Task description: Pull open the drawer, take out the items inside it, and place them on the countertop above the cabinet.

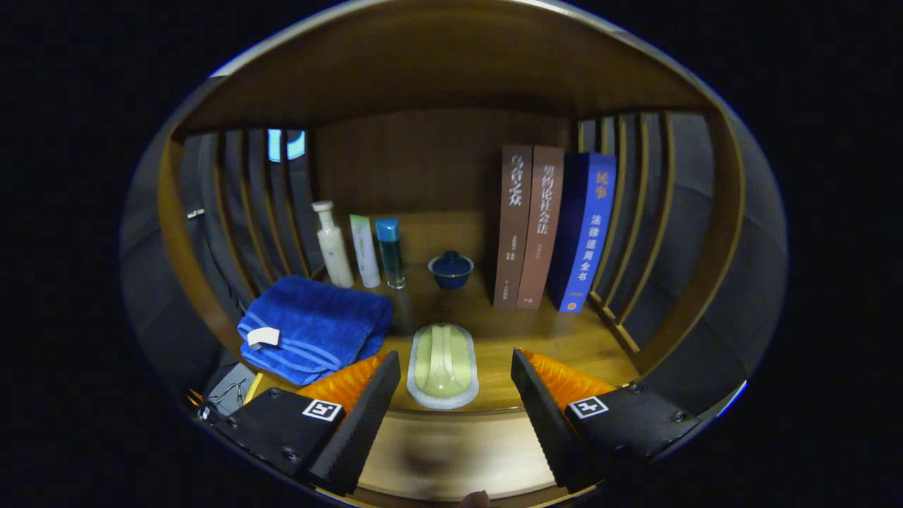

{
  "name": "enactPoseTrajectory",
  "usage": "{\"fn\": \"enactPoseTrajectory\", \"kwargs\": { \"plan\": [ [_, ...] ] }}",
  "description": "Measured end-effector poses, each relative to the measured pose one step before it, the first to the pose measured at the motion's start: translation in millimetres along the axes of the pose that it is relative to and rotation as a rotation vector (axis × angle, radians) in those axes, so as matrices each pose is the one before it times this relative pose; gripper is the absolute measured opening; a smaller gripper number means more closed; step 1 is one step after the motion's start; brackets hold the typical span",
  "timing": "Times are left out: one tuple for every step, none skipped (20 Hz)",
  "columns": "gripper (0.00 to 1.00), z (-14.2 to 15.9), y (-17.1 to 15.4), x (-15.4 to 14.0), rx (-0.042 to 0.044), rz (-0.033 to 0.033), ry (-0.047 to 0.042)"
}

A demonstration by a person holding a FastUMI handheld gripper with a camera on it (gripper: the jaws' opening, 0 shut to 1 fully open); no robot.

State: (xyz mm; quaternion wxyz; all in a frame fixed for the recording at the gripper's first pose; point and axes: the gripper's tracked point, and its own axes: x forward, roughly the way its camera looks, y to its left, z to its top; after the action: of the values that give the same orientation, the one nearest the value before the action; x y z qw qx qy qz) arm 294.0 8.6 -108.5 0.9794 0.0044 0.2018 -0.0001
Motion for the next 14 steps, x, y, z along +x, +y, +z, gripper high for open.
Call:
{"fn": "enactPoseTrajectory", "kwargs": {
  "plan": [
    [1.00, -1.93, 1.34, -15.74, 0.00399, 0.00499, -0.03965],
    [1.00, -0.89, -0.89, -16.83, 0.00235, -0.00160, -0.04068],
    [1.00, -1.77, 1.03, -19.43, 0.00316, 0.00183, -0.04522],
    [1.00, -2.20, 2.04, -17.17, 0.00160, 0.00244, -0.03982],
    [1.00, -3.27, 2.59, -17.56, -0.00541, 0.00204, -0.03531],
    [1.00, -5.01, -0.41, -17.60, -0.00605, 0.00182, -0.02967],
    [1.00, -5.41, 2.03, -16.55, -0.00822, -0.00002, -0.02276],
    [1.00, -7.09, 3.20, -16.66, -0.00402, 0.00132, -0.01693],
    [1.00, -7.55, 4.49, -15.07, 0.00244, 0.00139, -0.01458],
    [1.00, -8.17, 2.37, -12.35, 0.00281, -0.00264, -0.01302],
    [1.00, -8.88, 1.27, -10.36, -0.00532, -0.00644, -0.01429],
    [1.00, -10.90, 1.20, -9.59, -0.00263, -0.00091, -0.00472],
    [1.00, -10.99, 2.05, -7.38, 0.00217, 0.00076, -0.00241],
    [0.99, -11.82, 0.36, -6.55, 0.00675, -0.00313, -0.00142]
  ]
}}
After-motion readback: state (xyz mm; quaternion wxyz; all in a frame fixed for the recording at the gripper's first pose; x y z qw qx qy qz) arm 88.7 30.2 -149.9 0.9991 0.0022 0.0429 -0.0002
